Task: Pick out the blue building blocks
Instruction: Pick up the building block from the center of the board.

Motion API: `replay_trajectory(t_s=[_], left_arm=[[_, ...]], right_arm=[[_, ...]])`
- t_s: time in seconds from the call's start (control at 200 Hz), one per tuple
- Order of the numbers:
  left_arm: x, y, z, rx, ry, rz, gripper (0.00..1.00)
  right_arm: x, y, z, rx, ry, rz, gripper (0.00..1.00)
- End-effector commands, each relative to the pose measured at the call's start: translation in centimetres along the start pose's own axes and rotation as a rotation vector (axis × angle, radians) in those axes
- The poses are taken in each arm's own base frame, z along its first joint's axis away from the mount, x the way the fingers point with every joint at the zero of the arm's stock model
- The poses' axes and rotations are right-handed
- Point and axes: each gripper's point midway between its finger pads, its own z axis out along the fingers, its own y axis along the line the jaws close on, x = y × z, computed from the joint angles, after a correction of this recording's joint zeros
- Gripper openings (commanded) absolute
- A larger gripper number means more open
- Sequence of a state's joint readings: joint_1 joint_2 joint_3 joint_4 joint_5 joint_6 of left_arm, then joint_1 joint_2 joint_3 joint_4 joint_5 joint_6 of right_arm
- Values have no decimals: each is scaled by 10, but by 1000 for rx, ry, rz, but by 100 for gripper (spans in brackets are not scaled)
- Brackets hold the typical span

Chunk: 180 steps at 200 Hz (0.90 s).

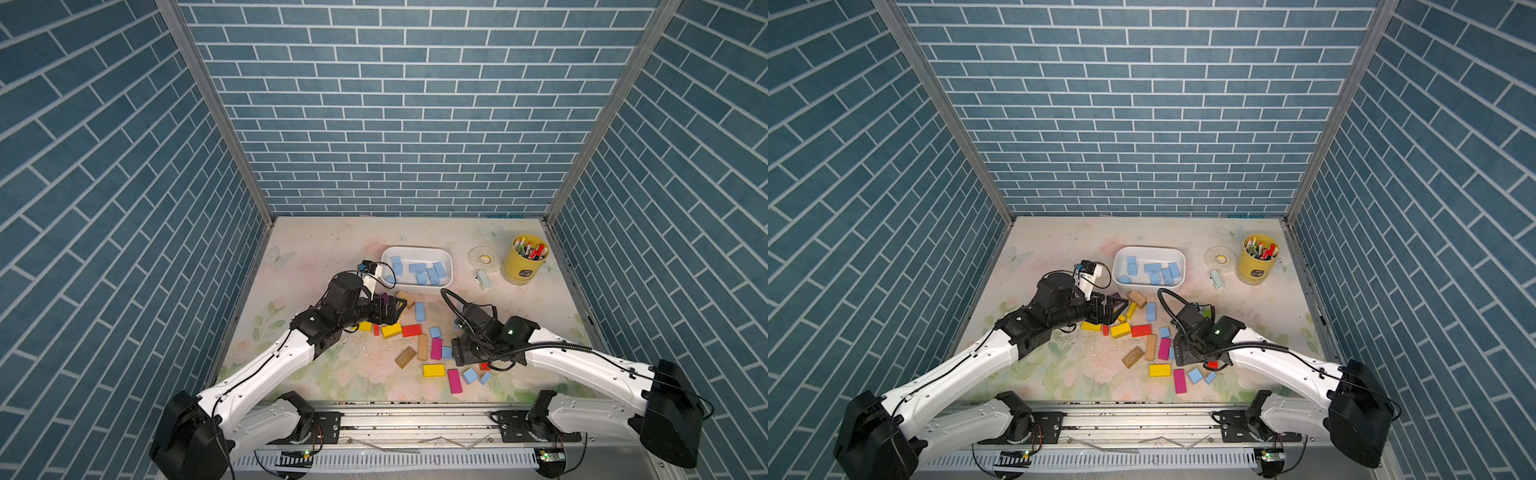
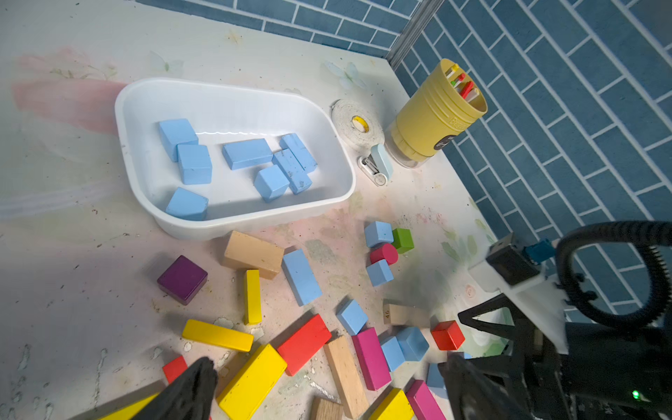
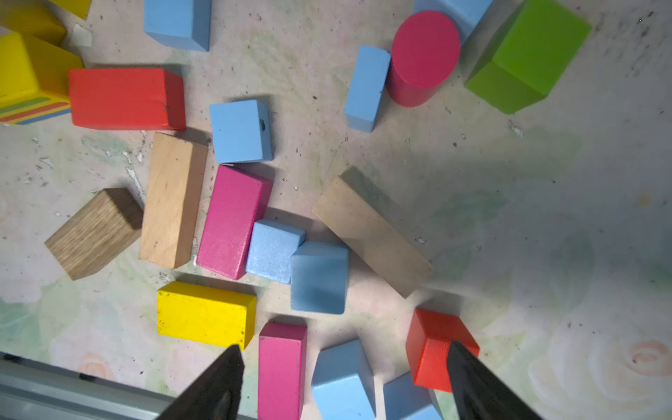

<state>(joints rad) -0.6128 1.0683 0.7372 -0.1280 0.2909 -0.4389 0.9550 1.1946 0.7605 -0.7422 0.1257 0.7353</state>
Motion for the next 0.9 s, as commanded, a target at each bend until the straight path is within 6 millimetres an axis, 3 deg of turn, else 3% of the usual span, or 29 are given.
replay_trajectory(t_s=[0.0,0.31,0.895], left_arm=[[-4,-6,-5,34,-29,37,99],[-3,-4,-7,21,-30,40,99],[-1,-1,-6,10,-24,38,99]], right_arm=[[-5,-5,-1,88,-10,-4,83],[-5,6,13,141,18,-41,62],[-6,17,38,153,55,-45,37]])
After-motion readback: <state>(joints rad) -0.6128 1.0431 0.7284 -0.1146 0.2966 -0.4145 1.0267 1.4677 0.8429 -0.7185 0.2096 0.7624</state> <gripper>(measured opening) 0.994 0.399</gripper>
